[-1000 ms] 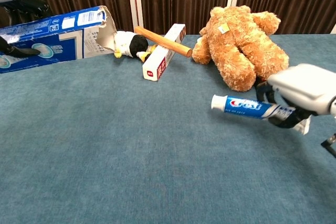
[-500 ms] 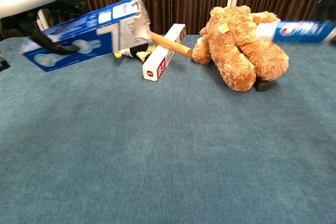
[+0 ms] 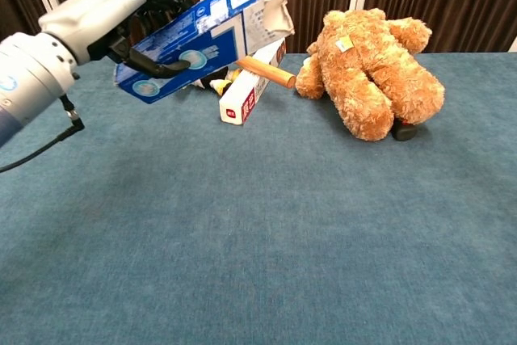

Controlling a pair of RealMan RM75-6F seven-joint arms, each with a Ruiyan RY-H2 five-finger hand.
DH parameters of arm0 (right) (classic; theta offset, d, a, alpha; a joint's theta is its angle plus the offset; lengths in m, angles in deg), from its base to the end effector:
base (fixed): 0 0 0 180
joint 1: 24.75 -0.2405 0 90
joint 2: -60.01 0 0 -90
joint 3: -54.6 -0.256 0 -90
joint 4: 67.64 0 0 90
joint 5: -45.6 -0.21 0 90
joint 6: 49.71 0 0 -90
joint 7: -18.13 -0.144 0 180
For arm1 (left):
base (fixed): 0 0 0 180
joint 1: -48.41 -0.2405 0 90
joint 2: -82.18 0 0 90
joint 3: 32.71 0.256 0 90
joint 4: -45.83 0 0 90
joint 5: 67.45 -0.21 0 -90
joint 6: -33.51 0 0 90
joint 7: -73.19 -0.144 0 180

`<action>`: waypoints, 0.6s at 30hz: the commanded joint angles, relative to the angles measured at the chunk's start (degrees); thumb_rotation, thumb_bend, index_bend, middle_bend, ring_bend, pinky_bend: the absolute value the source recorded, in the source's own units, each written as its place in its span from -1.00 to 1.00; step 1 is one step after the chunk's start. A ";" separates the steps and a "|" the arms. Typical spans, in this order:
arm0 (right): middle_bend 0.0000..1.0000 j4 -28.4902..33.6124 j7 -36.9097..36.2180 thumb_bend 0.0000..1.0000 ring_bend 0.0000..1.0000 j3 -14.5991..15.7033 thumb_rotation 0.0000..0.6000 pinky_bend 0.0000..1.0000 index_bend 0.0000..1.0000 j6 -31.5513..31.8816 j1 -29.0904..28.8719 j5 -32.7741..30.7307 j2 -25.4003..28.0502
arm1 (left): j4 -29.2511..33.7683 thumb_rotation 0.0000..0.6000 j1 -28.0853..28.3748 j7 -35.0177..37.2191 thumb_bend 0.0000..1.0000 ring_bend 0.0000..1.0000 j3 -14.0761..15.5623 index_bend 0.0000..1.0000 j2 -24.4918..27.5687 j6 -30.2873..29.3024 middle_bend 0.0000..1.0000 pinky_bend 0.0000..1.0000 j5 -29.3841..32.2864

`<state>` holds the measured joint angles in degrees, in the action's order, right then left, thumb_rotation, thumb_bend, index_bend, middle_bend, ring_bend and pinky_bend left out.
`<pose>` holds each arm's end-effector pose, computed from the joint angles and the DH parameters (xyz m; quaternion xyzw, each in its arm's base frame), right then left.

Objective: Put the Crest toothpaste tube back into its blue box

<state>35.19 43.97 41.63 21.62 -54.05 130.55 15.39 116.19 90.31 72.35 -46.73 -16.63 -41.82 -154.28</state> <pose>-0.1703 -0.3124 0.2393 0.7298 -0.0508 0.3238 0.6000 -0.1058 0.3509 0.0007 -0.6520 -0.2745 -0.5918 0.3864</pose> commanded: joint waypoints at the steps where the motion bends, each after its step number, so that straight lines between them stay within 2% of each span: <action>1: 0.42 0.07 -0.76 -0.19 0.34 0.02 1.00 0.11 0.35 0.77 0.08 2.24 1.02 | -4.75 1.00 1.30 4.19 -0.16 -0.07 -0.73 -0.21 -3.94 -3.08 0.05 -0.01 -1.82; 8: 0.42 1.07 -1.38 -0.19 0.34 0.30 1.00 0.11 0.35 1.74 -0.04 6.56 2.53 | -8.75 1.00 3.22 7.83 -0.16 -0.07 -3.02 -0.21 -8.11 -4.82 0.05 -0.01 -1.27; 18: 0.42 4.53 0.05 -0.19 0.34 -0.33 1.00 0.11 0.35 1.74 -0.55 8.30 3.66 | -9.62 1.00 5.95 5.90 -0.16 -0.07 -4.05 -0.21 -10.13 -3.79 0.05 -0.01 -1.00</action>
<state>39.41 43.76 41.44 23.31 -54.49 138.55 18.89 106.52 95.85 78.81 -50.67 -26.65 -45.84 -155.21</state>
